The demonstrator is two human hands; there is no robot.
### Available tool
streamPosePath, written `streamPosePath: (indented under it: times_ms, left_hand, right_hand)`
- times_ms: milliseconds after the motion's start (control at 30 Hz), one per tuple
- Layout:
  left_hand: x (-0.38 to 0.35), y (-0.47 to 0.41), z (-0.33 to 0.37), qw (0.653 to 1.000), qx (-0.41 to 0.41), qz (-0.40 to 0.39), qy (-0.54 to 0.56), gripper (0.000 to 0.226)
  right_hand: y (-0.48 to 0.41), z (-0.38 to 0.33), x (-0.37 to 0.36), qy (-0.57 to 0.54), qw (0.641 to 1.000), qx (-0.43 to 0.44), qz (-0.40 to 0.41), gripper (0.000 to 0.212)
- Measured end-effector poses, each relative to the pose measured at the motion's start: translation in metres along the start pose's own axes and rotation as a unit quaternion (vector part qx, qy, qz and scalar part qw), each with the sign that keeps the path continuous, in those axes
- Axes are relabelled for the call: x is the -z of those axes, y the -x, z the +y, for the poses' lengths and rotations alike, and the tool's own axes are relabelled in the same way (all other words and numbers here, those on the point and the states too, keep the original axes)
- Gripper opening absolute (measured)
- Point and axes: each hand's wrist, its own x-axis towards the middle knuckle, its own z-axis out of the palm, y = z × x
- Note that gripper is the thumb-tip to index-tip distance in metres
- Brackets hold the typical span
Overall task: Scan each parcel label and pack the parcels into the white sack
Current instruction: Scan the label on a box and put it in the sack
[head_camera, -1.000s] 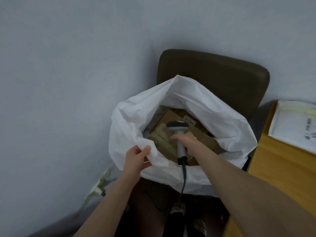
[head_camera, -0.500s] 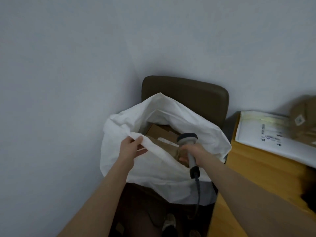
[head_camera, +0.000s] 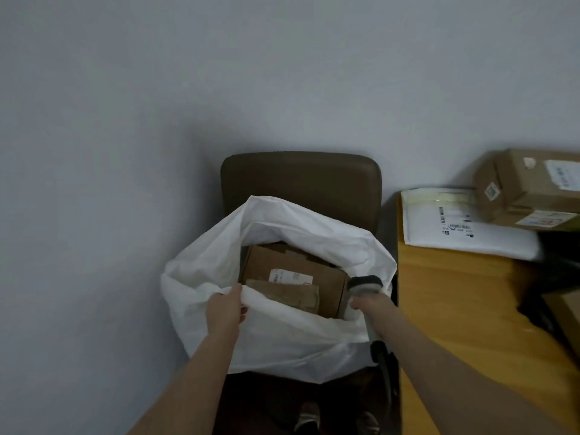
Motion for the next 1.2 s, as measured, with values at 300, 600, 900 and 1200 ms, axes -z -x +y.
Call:
streamPosePath:
  times_ms: [300, 600, 900, 1200]
  left_hand:
    - [0.032, -0.046, 0.036, 0.908, -0.204, 0.129, -0.342, 0.068]
    - [0.01, -0.121, 0.027, 0.872, -0.157, -0.091, -0.455, 0.081]
    - [-0.014, -0.091, 0.137, 0.974, -0.184, 0.024, -0.133, 0.046]
    - [-0.006, -0.069, 0.219, 0.958, -0.271, 0.09, -0.026, 0.037]
  right_hand:
    - [-0.023, 0.023, -0.039, -0.021, 0.996, -0.058, 0.063, 0.027]
    - [-0.043, 0.011, -0.055, 0.014, 0.983, 0.007, 0.183, 0.019]
    - [0.018, -0.098, -0.026, -0.083, 0.945, 0.213, 0.236, 0.02]
    - [0.061, -0.159, 0.024, -0.115, 0.905, 0.278, 0.301, 0.019]
